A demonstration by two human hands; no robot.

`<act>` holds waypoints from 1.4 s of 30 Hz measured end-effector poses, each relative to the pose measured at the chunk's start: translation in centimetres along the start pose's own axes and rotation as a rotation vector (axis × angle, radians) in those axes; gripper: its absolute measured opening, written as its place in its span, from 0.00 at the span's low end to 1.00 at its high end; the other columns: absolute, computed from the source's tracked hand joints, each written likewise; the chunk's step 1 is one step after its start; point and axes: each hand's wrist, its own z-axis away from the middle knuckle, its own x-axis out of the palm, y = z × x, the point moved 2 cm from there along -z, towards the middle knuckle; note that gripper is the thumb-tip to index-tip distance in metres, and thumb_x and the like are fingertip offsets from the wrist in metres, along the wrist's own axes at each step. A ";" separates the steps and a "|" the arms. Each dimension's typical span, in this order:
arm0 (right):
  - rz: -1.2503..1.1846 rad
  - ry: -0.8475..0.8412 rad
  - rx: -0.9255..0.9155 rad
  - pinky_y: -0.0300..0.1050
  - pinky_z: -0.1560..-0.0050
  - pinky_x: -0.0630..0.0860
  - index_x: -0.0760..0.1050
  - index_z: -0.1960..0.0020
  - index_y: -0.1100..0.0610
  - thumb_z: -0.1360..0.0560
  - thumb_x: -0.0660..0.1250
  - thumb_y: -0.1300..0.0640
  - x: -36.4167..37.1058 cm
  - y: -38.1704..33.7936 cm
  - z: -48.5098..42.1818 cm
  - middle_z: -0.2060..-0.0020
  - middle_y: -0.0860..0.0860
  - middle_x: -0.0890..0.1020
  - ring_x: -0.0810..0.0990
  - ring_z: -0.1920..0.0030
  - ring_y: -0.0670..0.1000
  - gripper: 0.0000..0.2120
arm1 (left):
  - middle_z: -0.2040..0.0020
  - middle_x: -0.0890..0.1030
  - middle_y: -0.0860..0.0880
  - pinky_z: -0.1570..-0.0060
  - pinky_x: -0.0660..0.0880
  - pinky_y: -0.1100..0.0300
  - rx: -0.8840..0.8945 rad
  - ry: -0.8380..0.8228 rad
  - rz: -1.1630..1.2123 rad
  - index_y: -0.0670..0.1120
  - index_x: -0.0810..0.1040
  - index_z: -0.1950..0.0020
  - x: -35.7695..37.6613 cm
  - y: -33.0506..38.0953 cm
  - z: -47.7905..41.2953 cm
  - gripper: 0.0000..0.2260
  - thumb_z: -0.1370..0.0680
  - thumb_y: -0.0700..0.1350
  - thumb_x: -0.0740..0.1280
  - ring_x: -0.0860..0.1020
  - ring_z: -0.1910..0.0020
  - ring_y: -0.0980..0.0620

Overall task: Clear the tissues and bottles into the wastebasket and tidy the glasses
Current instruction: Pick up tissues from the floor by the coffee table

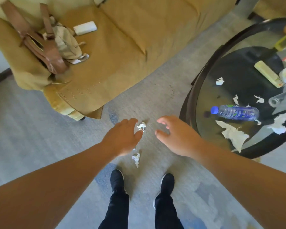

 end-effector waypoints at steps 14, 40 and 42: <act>0.014 -0.091 0.110 0.42 0.44 0.70 0.64 0.27 0.50 0.22 0.61 0.44 22.6 15.9 -16.1 0.32 0.51 0.70 0.75 0.38 0.50 0.25 | 0.31 0.70 0.47 0.39 0.70 0.53 -0.029 -0.160 -0.075 0.51 0.59 0.26 25.2 -13.6 -14.8 0.24 0.19 0.57 0.56 0.71 0.34 0.46; -0.008 -0.209 0.053 0.42 0.57 0.72 0.63 0.26 0.50 0.21 0.60 0.46 45.0 32.0 -31.5 0.27 0.49 0.66 0.72 0.66 0.39 0.25 | 0.32 0.61 0.43 0.56 0.75 0.52 0.018 -0.207 -0.296 0.54 0.52 0.28 55.1 -24.7 -27.6 0.28 0.23 0.51 0.64 0.74 0.46 0.43; -0.002 -0.215 0.048 0.42 0.52 0.73 0.63 0.25 0.49 0.21 0.60 0.46 45.1 32.1 -31.6 0.27 0.49 0.65 0.77 0.57 0.43 0.25 | 0.32 0.61 0.42 0.59 0.75 0.54 0.020 -0.205 -0.285 0.52 0.54 0.30 55.8 -25.1 -27.7 0.24 0.22 0.46 0.62 0.75 0.50 0.44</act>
